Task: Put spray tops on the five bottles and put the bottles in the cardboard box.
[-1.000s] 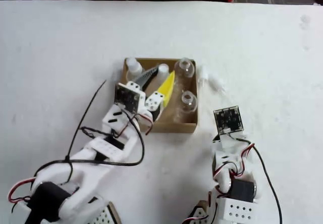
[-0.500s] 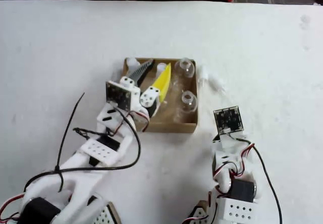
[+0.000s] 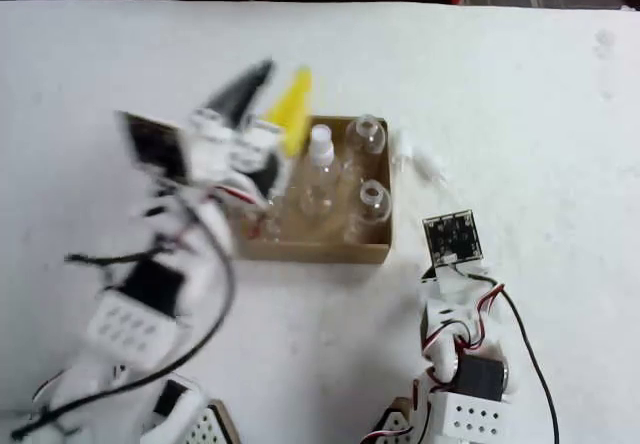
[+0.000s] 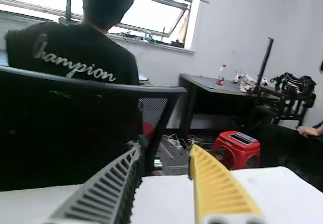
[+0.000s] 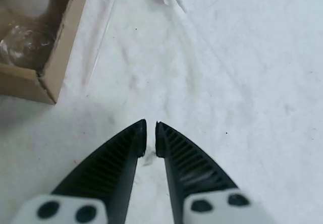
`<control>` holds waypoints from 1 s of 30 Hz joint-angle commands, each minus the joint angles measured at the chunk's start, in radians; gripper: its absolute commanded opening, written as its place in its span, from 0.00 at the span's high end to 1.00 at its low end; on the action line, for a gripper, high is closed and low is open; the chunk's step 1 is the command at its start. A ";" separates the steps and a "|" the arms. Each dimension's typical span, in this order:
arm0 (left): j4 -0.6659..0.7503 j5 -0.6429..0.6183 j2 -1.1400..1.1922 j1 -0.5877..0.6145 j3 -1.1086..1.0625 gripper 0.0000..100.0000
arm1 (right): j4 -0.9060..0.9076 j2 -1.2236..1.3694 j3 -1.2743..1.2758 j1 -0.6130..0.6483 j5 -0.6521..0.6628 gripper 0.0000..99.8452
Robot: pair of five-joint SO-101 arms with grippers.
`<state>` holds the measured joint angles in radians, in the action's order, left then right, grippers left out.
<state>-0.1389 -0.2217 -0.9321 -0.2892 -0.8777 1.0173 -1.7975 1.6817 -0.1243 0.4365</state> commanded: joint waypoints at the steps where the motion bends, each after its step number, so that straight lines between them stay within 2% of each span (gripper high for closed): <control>1: -0.476 -0.008 -0.068 0.182 0.301 0.86 | 0.004 -0.004 0.009 0.010 0.017 0.98; 5: -0.724 -0.006 0.051 0.309 0.479 0.86 | 0.004 -0.004 0.009 0.010 0.017 0.98; 10: -0.856 -0.006 0.318 0.398 0.623 0.86 | 0.004 -0.004 0.009 0.010 0.017 0.98; 17: -0.959 -0.005 0.792 0.394 0.847 0.86 | 0.004 -0.002 0.009 0.010 0.017 0.98; 23: -1.131 -0.003 1.185 0.395 1.158 0.86 | 0.004 -0.002 0.009 0.010 0.017 0.98; 30: -1.266 -0.011 1.564 0.392 1.534 0.86 | 0.004 -0.002 0.009 0.010 0.017 0.98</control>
<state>-1.3311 -0.2217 0.4795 0.0990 0.4266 1.0173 -1.7975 1.6817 -0.1243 0.4365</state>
